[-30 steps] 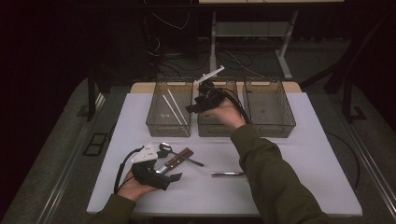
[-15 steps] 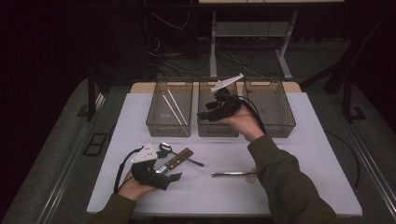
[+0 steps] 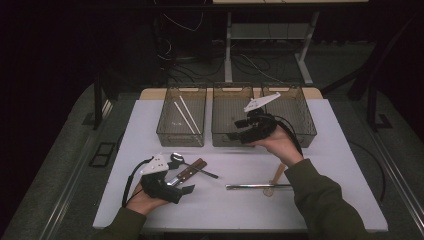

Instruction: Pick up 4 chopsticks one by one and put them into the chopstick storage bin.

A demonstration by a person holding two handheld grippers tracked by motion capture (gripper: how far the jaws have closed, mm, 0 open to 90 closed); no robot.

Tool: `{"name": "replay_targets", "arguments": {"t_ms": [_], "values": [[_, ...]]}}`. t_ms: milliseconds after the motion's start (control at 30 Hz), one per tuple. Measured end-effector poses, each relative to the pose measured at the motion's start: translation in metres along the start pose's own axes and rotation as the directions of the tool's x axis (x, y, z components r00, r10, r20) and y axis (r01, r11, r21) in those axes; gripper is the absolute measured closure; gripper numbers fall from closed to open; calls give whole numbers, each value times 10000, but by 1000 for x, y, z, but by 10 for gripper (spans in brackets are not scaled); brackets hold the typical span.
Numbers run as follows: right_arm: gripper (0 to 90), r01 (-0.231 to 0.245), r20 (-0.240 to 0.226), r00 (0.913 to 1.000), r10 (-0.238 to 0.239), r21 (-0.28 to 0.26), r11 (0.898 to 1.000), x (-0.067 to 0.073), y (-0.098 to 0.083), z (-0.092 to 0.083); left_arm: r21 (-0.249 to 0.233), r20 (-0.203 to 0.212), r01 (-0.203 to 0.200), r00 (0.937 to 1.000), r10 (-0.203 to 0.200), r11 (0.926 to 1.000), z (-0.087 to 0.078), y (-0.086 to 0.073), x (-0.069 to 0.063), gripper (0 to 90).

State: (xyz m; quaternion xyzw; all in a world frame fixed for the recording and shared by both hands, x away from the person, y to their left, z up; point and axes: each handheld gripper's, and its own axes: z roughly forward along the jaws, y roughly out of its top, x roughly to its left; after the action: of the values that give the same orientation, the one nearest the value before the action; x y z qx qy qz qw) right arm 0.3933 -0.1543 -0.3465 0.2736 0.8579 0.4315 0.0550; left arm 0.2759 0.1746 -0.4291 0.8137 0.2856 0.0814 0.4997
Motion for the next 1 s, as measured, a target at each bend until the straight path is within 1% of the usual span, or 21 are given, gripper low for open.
{"name": "replay_targets", "arguments": {"t_ms": [233, 367, 433, 600, 700, 767, 800, 833, 900, 1000], "values": [[415, -87, 152, 9998, 84, 203, 9998, -4, -27, -12, 14, -6, -10, 10000, 10, 10000, 1, 0, 0, 3], [486, -287, 360, 9990, 274, 359, 9989, -6, -42, -21, 25, -28, -22, 10000, 22, 10000, 1, 0, 0, 3], [543, -269, 442, 9987, 249, 451, 9986, -6, -50, -25, 35, -37, -20, 10000, 20, 10000, 1, 0, 0, 3], [673, -236, 465, 9987, 199, 801, 9965, -7, -66, -36, 28, -40, -19, 10000, 20, 10000, 1, 0, 0, 3], [737, -284, 539, 9983, 235, 921, 9953, -7, -77, -42, 63, -112, -40, 9999, 41, 10000, 0, -1, 0, 3], [778, -319, 547, 9982, 263, 1038, 9941, -8, -85, -46, 49, -131, 22, 9999, -22, 10000, -1, -1, 2, 3], [792, -328, 552, 9981, 270, 1073, 9937, -8, -89, -48, 29, -133, -31, 9999, 32, 10000, -1, -1, 2, 3], [804, -323, 518, 9983, 267, 1120, 9932, -8, -93, -50, -20, -134, 31, 9999, -31, 10000, -1, -2, 1, 3], [830, -270, 510, 9985, 208, 1254, 9917, -8, -99, -54, 41, -93, -92, 9999, 92, 9999, -1, -1, 0, 3], [851, -212, 487, 9987, 146, 1383, 9902, -8, -107, -59, 40, -96, -100, 9999, 101, 9999, 0, -1, 0, 5]]}}
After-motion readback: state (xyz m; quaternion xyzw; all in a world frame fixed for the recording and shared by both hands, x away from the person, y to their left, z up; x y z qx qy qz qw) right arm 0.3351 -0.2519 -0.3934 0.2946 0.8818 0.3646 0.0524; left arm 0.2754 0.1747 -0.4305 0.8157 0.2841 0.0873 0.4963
